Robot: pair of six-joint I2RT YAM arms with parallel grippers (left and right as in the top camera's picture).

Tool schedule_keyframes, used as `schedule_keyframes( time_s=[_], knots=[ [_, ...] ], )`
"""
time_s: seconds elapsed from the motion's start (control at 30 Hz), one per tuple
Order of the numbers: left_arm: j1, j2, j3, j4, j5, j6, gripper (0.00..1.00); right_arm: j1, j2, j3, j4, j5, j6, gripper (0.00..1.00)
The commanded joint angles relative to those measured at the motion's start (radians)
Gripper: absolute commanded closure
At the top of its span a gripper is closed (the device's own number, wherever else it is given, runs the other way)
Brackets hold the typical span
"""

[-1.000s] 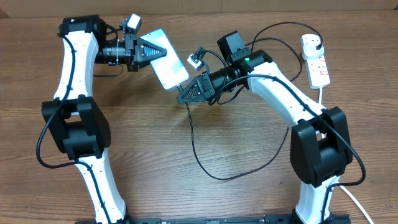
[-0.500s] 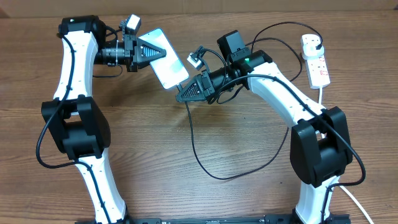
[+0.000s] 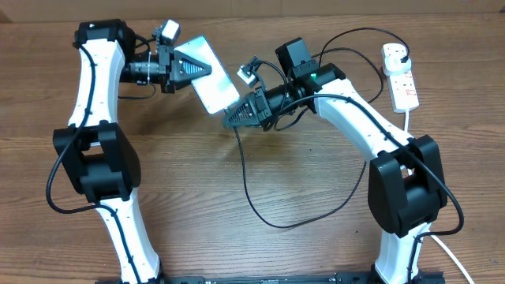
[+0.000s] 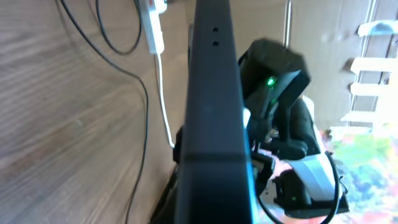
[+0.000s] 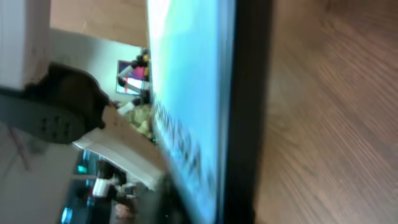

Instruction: Plug charger to phone and switch on socket

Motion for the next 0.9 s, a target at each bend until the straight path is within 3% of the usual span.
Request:
schedule_keyframes(
  time_s=[0.0,0.17,0.3,0.67,0.87],
  knots=[
    [-0.035,-0.003,0.01,-0.007,0.015,0.019,0.96,-0.008,0.011,0.014,0.003,0.024,0.005,0.54],
    [-0.022,-0.003,0.01,-0.007,0.012,0.019,0.96,-0.009,0.011,0.014,0.0,0.024,0.005,0.41],
    [-0.017,-0.003,0.01,-0.006,-0.035,0.019,0.96,-0.03,0.011,0.014,0.0,0.023,0.005,0.4],
    [-0.017,-0.003,0.008,-0.005,-0.373,0.098,0.96,-0.213,0.01,0.017,-0.036,0.032,-0.006,0.34],
    [-0.017,0.036,-0.001,0.013,-0.458,0.087,0.96,-0.25,0.01,0.017,-0.097,0.18,-0.011,0.33]
  ],
)
